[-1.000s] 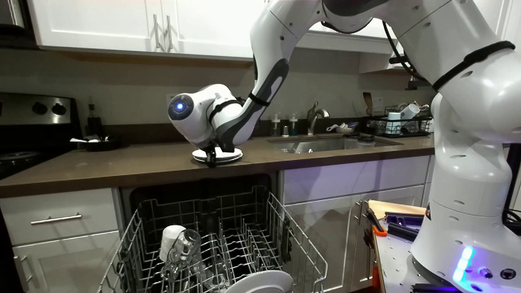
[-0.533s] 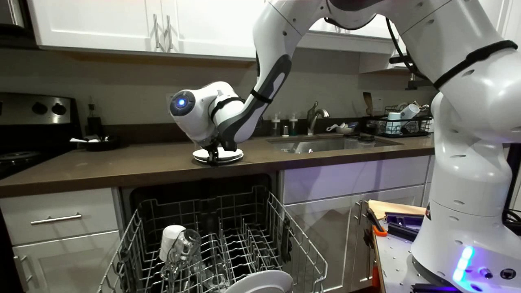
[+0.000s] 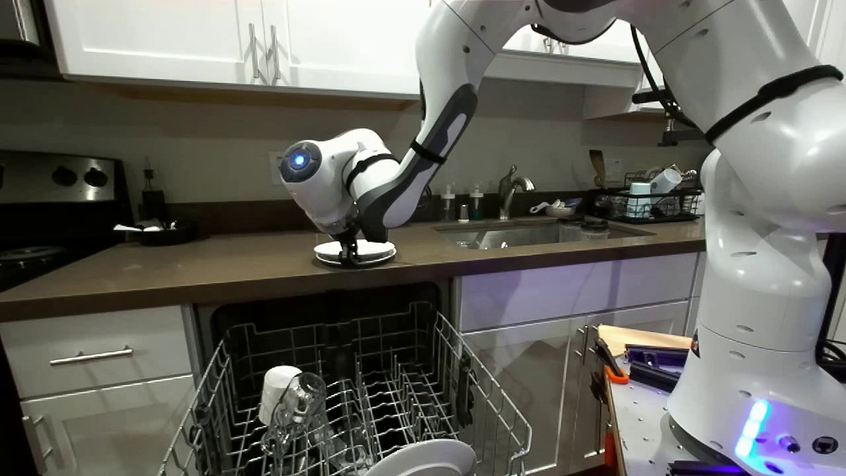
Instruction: Remove the right plate from the dishwasher and put it on the top of the plate on the countertop
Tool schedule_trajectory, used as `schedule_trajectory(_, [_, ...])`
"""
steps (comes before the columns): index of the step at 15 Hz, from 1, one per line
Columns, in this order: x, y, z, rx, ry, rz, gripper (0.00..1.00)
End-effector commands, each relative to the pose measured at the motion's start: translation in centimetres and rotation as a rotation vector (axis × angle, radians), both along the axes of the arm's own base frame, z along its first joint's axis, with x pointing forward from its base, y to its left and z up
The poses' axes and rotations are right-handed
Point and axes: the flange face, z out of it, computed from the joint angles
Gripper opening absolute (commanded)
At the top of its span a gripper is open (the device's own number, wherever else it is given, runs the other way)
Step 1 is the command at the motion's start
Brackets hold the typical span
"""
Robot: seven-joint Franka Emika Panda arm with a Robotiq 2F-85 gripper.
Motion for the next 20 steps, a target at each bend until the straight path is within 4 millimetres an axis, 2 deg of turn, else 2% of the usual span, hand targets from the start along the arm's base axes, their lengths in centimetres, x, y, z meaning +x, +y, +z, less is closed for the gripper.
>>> schedule_trajectory(1, [-0.6,-0.4,0.9,0.048,0.023,0.008,0.81])
schedule_trajectory(6, [-0.6,-0.3,1.3,0.065,0.026,0.008,0.85])
schedule_trajectory(7, [-0.6,-0.2,1.5,0.065,0.025,0.008,0.9])
schedule_trajectory(8, [-0.6,-0.2,1.5,0.066,0.026,0.007,0.91])
schedule_trajectory(9, [-0.6,-0.2,1.6,0.068,0.026,0.007,0.83])
schedule_trajectory(10, [-0.6,-0.2,1.6,0.071,0.028,0.008,0.66])
schedule_trajectory(11, [-0.6,-0.1,1.6,0.072,0.029,0.008,0.65])
schedule_trajectory(12, [-0.6,0.0,1.5,0.076,0.03,0.009,0.57])
schedule_trajectory(13, [-0.6,0.1,1.5,0.079,0.031,0.009,0.66])
schedule_trajectory(16, [-0.7,0.1,1.4,0.079,0.034,0.007,0.78])
schedule_trajectory(17, [-0.7,-0.1,1.7,0.08,0.033,0.004,0.86])
schedule_trajectory(19, [-0.8,-0.2,2.0,0.09,0.031,0.005,0.9])
schedule_trajectory(20, [-0.8,-0.3,2.0,0.095,0.032,0.004,0.87])
